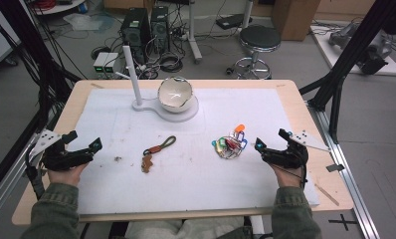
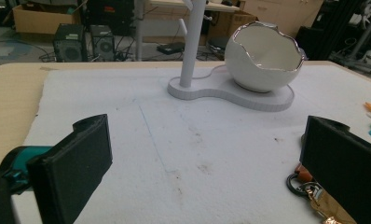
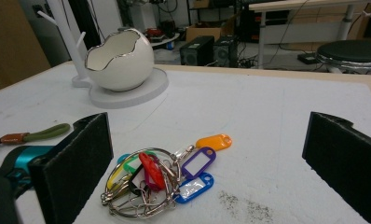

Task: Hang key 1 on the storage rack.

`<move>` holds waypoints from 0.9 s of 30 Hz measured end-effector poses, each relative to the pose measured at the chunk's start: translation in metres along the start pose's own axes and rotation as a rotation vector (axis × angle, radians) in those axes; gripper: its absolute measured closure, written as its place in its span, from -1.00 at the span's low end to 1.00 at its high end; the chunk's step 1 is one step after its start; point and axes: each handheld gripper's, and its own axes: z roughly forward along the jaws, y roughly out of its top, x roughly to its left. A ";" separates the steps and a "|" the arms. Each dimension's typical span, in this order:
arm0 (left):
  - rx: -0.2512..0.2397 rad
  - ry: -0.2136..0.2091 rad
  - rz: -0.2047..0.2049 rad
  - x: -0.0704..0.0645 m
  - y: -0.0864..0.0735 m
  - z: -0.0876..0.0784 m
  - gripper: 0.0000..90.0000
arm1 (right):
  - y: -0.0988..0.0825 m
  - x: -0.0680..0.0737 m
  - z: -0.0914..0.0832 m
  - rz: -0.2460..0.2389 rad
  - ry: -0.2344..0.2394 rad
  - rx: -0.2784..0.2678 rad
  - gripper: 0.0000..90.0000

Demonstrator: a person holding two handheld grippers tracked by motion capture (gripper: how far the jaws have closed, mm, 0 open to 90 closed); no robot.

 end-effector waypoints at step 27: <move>0.110 -0.118 0.038 -0.030 0.023 0.023 -0.94 | 0.001 0.003 0.004 -0.007 0.012 0.007 -0.98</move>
